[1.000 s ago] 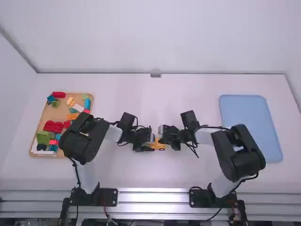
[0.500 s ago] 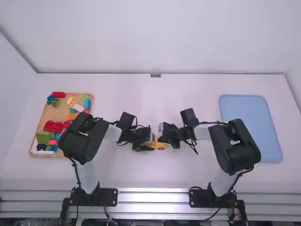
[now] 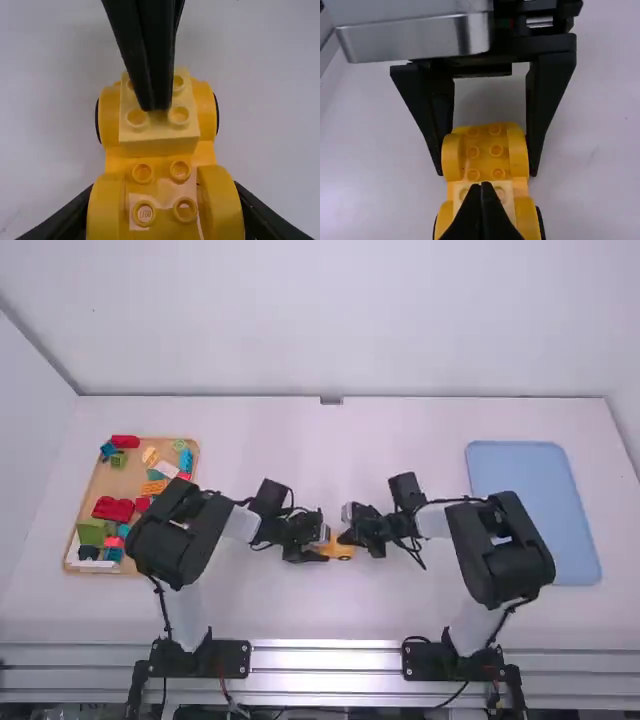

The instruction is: Assemble lego blocks to make yellow taxi

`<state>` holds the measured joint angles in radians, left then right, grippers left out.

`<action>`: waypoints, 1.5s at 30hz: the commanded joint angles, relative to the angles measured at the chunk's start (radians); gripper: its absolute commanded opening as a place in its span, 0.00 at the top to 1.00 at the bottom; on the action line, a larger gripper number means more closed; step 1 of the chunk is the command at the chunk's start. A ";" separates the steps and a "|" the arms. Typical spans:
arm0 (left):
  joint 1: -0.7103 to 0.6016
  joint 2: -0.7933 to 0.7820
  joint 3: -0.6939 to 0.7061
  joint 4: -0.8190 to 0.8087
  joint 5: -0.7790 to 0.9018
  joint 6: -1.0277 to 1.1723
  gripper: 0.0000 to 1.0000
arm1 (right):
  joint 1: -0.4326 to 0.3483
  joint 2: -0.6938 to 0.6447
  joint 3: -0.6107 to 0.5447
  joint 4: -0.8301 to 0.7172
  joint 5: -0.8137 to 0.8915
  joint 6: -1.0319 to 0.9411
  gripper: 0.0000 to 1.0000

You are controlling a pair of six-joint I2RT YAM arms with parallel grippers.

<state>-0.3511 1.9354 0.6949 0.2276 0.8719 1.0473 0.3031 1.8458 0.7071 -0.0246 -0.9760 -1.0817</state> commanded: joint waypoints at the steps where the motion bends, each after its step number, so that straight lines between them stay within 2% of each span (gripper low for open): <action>1: -0.003 0.014 0.001 -0.006 -0.016 -0.010 0.57 | -0.003 -0.015 0.023 -0.027 -0.002 -0.076 1.00; 4: -0.002 0.014 0.004 -0.006 -0.016 -0.010 0.57 | -0.003 -0.084 0.063 -0.038 -0.011 -0.061 0.98; 6: -0.002 0.014 0.011 -0.010 -0.017 -0.010 0.55 | -0.003 -0.152 0.089 -0.037 0.034 0.010 0.73; 7: -0.003 0.014 0.013 -0.011 -0.017 -0.010 0.55 | -0.003 -0.175 0.095 -0.032 0.063 0.054 0.44; 8: -0.003 0.014 0.015 -0.009 -0.019 -0.010 0.54 | -0.003 -0.209 0.101 -0.024 0.114 0.122 0.01; 10: -0.002 0.014 0.019 -0.002 -0.025 -0.010 0.53 | -0.003 -0.270 0.106 -0.006 0.238 0.257 0.01; 14: -0.003 0.014 0.035 -0.003 -0.061 -0.010 0.52 | -0.001 -0.357 0.103 -0.048 0.372 0.351 0.01; 20: -0.002 0.014 0.048 -0.003 -0.103 -0.010 0.51 | 0.000 -0.395 0.103 -0.121 0.378 0.345 0.01; 23: -0.002 0.014 0.048 -0.003 -0.106 -0.009 0.46 | -0.002 -0.395 0.100 -0.130 0.375 0.345 0.02; 24: -0.002 0.014 0.048 -0.003 -0.106 -0.010 0.42 | -0.002 -0.395 0.099 -0.130 0.374 0.345 0.02; 27: -0.002 0.014 0.047 -0.003 -0.104 -0.010 0.17 | -0.002 -0.395 0.098 -0.134 0.373 0.345 0.01; 28: -0.002 0.014 0.047 -0.003 -0.103 -0.010 0.15 | -0.002 -0.395 0.098 -0.134 0.373 0.345 0.01; 29: -0.002 0.014 0.048 -0.003 -0.103 -0.010 0.01 | -0.002 -0.395 0.098 -0.133 0.379 0.345 0.01; 32: -0.001 0.008 0.061 -0.019 -0.103 -0.011 0.01 | -0.002 -0.395 0.098 -0.134 0.380 0.345 0.01; 39: 0.050 -0.137 0.138 -0.282 -0.107 -0.010 0.01 | -0.014 -0.395 0.098 -0.137 0.379 0.346 0.01; 43: 0.116 -0.291 0.240 -0.591 -0.150 -0.010 0.01 | -0.031 -0.395 0.100 -0.110 0.379 0.392 0.01; 45: 0.135 -0.335 0.275 -0.678 -0.199 -0.010 0.01 | -0.039 -0.395 0.100 -0.099 0.379 0.398 0.01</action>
<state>-0.2447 1.6730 0.9207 -0.3931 0.7227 1.0363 0.2718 1.4643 0.8078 -0.1287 -0.5953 -0.7094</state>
